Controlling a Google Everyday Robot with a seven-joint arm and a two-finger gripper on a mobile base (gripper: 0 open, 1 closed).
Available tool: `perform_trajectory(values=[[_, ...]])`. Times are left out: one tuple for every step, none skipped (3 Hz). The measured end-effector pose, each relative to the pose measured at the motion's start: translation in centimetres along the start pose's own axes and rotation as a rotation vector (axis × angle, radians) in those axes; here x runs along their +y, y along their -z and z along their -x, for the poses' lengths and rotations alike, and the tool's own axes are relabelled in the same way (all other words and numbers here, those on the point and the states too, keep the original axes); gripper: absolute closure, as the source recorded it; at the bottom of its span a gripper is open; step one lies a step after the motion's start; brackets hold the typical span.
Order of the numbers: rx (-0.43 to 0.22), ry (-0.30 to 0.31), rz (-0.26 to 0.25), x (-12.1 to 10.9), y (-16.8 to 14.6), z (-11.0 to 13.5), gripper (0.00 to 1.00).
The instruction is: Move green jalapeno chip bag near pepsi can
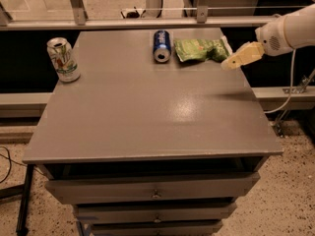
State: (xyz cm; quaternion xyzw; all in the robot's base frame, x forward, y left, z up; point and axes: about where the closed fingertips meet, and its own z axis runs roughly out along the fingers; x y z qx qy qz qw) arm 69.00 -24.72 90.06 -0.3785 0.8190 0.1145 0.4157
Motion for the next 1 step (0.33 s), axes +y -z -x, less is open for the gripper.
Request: perform_trajectory(values=[[-0.091,0.037,0.101,2.28,4.52,-3.45,0.0]])
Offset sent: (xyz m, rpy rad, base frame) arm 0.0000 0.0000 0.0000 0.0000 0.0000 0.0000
